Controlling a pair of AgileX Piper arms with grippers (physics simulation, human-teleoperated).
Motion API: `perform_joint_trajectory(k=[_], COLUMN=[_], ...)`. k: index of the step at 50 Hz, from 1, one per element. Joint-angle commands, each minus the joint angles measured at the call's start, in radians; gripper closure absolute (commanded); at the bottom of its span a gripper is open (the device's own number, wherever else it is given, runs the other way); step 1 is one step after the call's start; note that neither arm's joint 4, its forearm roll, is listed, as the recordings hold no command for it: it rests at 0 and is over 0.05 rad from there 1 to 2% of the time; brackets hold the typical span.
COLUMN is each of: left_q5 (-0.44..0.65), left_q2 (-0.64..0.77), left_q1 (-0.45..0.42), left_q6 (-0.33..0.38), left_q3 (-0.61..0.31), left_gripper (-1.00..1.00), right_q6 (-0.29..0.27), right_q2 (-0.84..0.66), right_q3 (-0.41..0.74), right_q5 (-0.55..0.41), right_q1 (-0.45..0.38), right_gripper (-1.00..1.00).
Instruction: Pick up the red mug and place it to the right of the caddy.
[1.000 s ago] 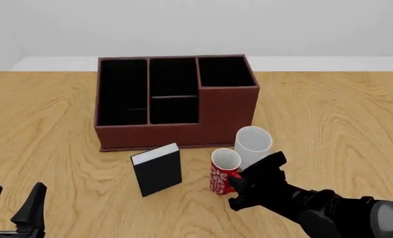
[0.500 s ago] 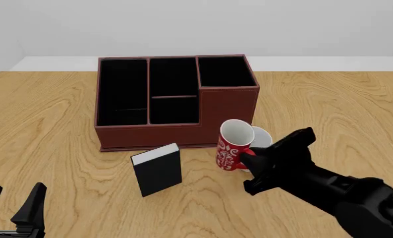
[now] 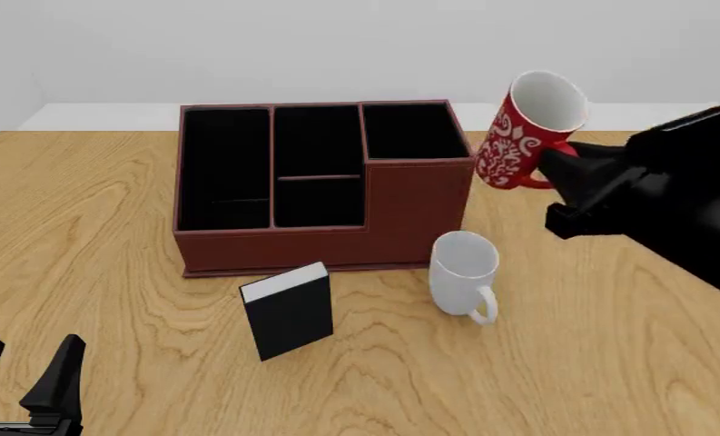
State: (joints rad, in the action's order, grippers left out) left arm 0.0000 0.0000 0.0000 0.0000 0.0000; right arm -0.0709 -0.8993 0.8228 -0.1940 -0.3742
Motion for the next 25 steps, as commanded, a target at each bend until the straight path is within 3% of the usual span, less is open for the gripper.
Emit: perform_joint_trajectory(k=[1, 11, 25], left_q5=[0.000, 0.000, 0.000], left_q2=[0.000, 0.000, 0.000], left_q1=[0.000, 0.000, 0.000], left_q6=[0.000, 0.000, 0.000], left_q3=[0.000, 0.000, 0.000], left_gripper=[-1.00, -1.00, -1.00], right_q6=[-0.009, 0.008, -0.016], right_q2=[-0.068, -0.268, -0.570], right_q3=[0.104, 0.165, 0.305], right_q5=[0.022, 0.112, 0.187], right_q1=[0.135, 0.217, 0.256], right_gripper=[1.00, 1.00, 1.00])
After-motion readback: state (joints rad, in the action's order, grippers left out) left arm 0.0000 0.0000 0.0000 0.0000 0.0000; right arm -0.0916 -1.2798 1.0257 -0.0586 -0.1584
